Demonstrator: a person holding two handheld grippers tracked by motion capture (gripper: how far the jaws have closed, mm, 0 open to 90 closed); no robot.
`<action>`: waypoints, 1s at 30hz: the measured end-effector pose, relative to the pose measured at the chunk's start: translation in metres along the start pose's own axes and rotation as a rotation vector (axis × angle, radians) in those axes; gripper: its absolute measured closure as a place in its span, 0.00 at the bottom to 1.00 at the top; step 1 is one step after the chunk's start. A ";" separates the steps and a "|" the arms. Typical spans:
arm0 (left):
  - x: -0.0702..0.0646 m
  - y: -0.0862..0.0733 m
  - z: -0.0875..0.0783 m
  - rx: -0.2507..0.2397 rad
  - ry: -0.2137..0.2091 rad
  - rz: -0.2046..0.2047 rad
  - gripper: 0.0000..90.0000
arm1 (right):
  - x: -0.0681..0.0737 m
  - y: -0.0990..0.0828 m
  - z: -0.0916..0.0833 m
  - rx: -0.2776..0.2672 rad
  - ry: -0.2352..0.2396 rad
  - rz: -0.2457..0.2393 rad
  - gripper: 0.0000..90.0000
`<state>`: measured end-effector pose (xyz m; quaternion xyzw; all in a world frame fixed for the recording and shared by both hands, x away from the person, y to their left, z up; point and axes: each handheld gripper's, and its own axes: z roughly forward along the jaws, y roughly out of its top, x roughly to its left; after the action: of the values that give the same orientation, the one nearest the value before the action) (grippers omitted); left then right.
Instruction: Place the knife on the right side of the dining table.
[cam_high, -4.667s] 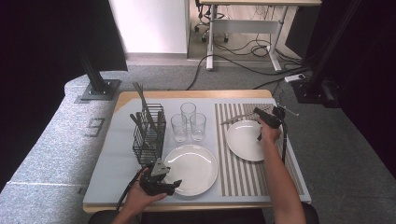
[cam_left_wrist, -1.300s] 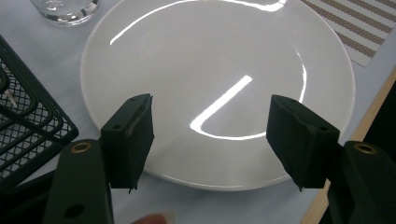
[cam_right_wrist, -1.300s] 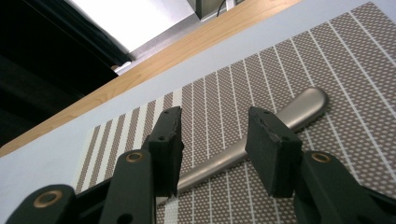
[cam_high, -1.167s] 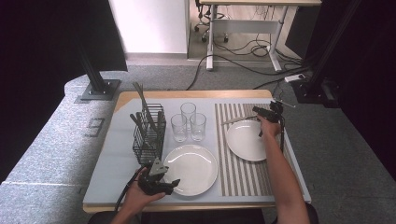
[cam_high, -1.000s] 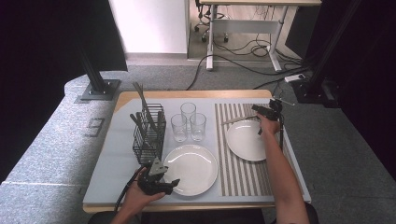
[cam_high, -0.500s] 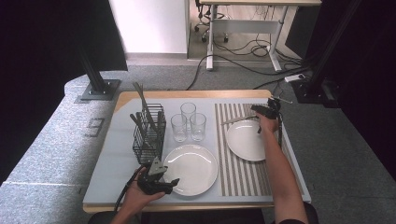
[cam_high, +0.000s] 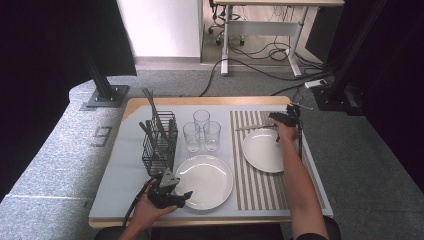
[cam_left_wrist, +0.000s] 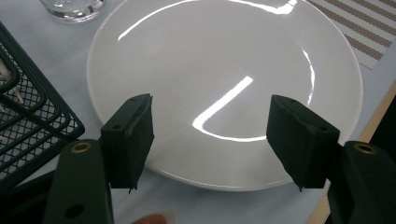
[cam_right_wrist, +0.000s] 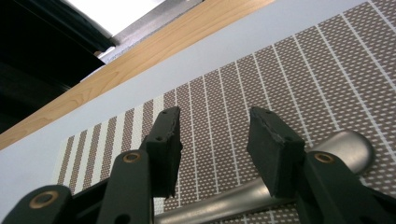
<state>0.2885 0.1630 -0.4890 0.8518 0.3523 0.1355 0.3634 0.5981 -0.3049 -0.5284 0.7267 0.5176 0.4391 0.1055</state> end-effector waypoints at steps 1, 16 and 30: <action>0.000 0.000 0.000 -0.001 0.000 0.001 0.36 | 0.000 0.000 0.000 0.002 -0.001 0.005 0.60; -0.002 0.000 -0.002 -0.004 0.005 0.003 0.36 | -0.002 -0.002 -0.006 0.022 0.009 0.027 0.60; -0.003 0.001 -0.001 -0.007 0.003 0.008 0.36 | -0.005 -0.003 -0.018 -0.030 0.053 0.014 0.60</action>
<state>0.2863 0.1613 -0.4871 0.8516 0.3489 0.1396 0.3654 0.5822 -0.3140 -0.5219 0.7167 0.5084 0.4668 0.0997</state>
